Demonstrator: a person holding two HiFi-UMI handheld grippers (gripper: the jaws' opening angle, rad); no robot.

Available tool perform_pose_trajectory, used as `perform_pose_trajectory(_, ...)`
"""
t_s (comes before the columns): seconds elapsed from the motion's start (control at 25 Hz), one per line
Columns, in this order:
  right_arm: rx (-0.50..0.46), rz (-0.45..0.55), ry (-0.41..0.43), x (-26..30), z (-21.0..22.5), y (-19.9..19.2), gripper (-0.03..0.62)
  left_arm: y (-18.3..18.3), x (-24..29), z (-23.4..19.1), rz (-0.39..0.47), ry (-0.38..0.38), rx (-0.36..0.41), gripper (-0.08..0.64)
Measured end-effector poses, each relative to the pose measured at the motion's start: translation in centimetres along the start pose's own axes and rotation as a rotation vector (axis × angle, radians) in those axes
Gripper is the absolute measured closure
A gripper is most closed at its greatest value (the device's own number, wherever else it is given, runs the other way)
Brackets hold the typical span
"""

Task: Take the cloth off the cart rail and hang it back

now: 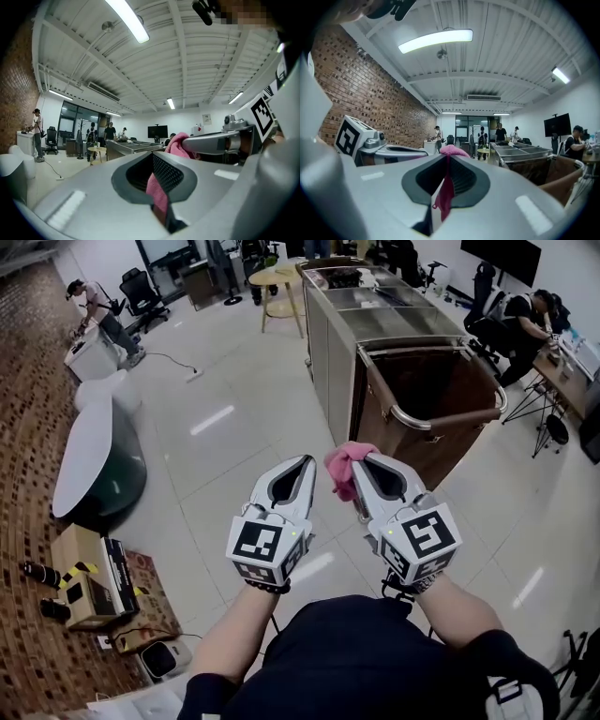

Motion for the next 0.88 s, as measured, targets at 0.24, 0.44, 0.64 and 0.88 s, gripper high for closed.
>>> perform_pose_trajectory(0.24,0.012,-0.029,0.017,6.1,-2.0,0.4,0.574,0.6,-1.4,-6.3,0.009,0.038,-0.036,0.557)
perform_pose_trajectory(0.44,0.014,-0.053,0.024,11.7,-3.5,1.1,0.574,0.5,-1.6,-11.7,0.003,0.030,-0.053,0.557)
perform_pose_trajectory(0.64,0.032,-0.052,0.033,16.0,-2.7,-0.6,0.574,-1.0,0.2,-15.3,-0.015,0.028,-0.042,0.557)
perform_pose_trajectory(0.88,0.050,-0.034,0.042,21.8,-0.4,-3.0,0.574,-2.5,3.7,-20.3,-0.030,0.038,-0.011,0.557)
Point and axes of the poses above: the fingertips, and each gripper's own axes: x forward along the fingers, z to its right, y out of its top, the point moved 7 cm from there along -x, backward along the fingers, and after that the axes turned 1 degree about -z, right-handed, at the moved point
